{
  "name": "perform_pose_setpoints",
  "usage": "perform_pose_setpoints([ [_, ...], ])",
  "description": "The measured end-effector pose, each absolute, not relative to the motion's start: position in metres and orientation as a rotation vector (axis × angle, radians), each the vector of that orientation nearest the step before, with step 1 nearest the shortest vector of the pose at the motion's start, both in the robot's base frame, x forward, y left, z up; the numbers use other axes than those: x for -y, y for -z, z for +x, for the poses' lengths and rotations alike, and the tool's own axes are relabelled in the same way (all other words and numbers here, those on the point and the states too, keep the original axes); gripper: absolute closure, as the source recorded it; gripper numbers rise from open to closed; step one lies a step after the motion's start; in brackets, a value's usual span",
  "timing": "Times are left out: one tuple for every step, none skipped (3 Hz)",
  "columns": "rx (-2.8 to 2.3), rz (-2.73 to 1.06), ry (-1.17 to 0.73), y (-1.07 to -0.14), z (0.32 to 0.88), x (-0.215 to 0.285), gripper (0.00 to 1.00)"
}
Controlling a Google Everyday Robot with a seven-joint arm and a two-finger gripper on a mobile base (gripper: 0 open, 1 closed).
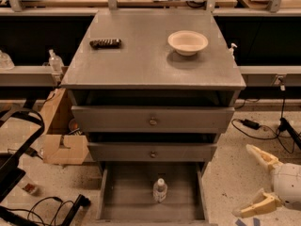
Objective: Pick blue plastic bottle from bottom drawer and place on counter
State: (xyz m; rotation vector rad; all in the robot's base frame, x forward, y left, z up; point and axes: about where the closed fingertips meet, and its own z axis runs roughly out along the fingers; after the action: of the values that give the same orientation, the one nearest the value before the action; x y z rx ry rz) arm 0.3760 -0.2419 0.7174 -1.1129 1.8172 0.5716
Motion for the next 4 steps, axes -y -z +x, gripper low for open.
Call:
perform_pose_setpoints([
  [-1.754, -1.1, -0.622, -0.664, 0.388, 0.222, 0.0],
  [-1.664, -1.088, -0.66, -0.607, 0.397, 0.21, 0.0],
  [-1.574, -1.116, -0.696, -0.528, 0.42, 0.193, 0.0],
  [-1.547, -1.155, -0.733, -0.482, 0.436, 0.174, 0.0],
])
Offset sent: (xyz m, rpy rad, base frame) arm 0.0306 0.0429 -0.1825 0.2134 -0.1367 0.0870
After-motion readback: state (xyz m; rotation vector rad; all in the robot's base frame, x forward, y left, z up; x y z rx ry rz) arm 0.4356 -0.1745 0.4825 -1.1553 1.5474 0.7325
